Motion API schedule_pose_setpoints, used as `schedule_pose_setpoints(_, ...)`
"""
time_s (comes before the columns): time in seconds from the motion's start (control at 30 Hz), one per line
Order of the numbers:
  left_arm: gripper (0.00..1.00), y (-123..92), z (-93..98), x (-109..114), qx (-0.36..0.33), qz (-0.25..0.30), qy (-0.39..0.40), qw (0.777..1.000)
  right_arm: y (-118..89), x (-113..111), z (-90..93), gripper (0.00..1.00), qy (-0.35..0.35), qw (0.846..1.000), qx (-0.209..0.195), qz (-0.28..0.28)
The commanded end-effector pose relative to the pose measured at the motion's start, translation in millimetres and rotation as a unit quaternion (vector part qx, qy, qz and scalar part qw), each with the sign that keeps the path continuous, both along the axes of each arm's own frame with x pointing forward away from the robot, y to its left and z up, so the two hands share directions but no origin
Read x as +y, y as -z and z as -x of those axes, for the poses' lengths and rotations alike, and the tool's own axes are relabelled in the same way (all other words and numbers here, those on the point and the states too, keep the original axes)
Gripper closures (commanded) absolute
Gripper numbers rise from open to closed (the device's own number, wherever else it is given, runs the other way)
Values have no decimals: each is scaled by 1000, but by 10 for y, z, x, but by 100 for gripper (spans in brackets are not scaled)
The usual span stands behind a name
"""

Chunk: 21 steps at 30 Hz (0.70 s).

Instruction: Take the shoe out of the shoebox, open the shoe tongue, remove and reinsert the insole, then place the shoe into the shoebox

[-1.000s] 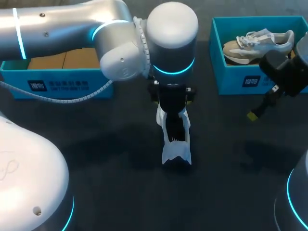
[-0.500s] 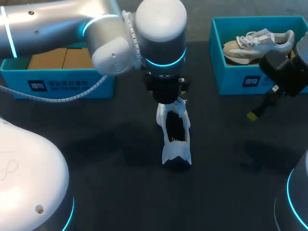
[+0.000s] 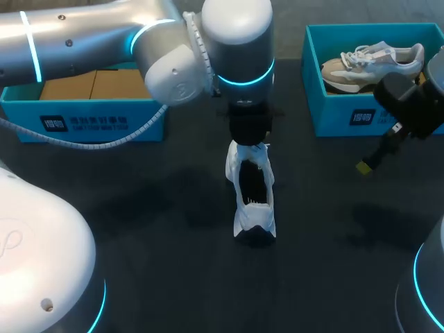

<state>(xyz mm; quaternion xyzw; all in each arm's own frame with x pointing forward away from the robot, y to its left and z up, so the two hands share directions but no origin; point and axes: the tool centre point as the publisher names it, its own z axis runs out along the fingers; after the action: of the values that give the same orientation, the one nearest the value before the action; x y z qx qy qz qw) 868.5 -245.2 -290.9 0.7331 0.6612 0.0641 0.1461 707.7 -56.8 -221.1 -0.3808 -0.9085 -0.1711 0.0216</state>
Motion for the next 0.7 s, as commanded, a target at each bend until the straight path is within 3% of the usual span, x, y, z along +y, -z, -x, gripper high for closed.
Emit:
schedule_pose_setpoints(0.03,53,50,21,-20,7,0,2,1000,5,13,-10,0,1,1000,1,2)
schedule_pose_setpoints(0.7,56,215,487,-13,64,13,1,998,5,13,-10,0,1,1000,1,2)
